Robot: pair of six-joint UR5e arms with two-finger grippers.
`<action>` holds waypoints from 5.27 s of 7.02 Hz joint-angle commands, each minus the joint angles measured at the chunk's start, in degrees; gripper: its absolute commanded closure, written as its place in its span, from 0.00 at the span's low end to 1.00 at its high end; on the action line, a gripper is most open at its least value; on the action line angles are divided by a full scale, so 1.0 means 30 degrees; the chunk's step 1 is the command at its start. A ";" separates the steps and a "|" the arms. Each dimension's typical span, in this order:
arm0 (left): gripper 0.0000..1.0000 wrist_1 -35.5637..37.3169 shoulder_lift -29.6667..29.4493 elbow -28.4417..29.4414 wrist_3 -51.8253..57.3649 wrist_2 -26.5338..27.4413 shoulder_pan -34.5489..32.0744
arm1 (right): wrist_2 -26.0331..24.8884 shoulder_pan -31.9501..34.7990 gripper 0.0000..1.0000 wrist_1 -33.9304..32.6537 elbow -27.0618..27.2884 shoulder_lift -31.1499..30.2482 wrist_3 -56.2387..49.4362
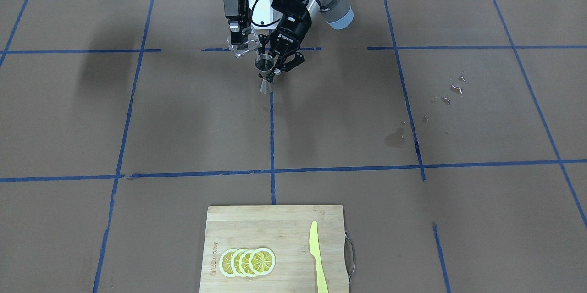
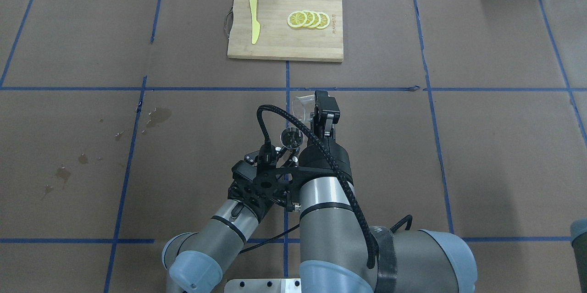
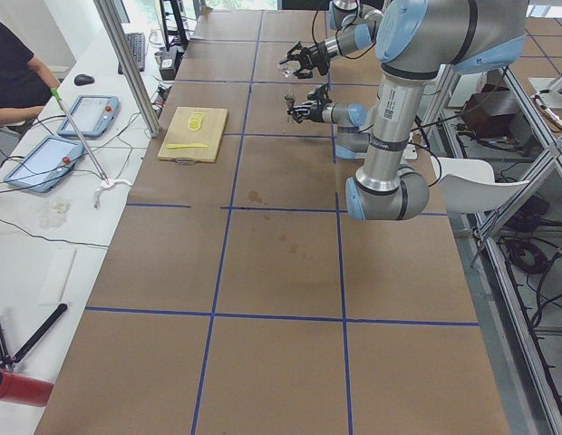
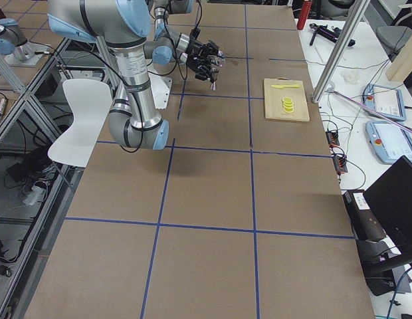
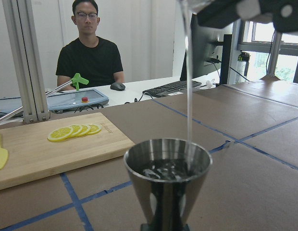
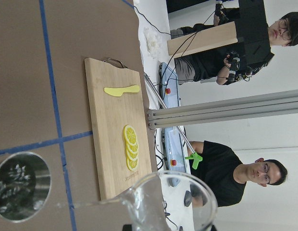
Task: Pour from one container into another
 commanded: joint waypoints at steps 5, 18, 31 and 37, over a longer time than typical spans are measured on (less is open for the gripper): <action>1.00 -0.0351 0.1517 -0.2337 -0.0176 0.0229 -0.0349 | 0.3117 0.0025 1.00 0.0051 0.2637 -0.1625 1.4752; 1.00 -1.0634 1.5852 0.0051 -0.6529 -0.0124 -0.4043 | 0.3887 0.0259 1.00 1.1184 0.2059 -1.1418 2.2048; 1.00 -0.9170 1.6087 0.1079 -0.8467 0.0023 -0.3049 | 0.3858 0.0172 1.00 1.1184 0.2030 -1.1183 2.2077; 0.90 -0.9200 1.6087 0.1050 -0.8467 0.0023 -0.2900 | 0.3858 0.0113 1.00 1.1184 0.2030 -1.1154 2.2106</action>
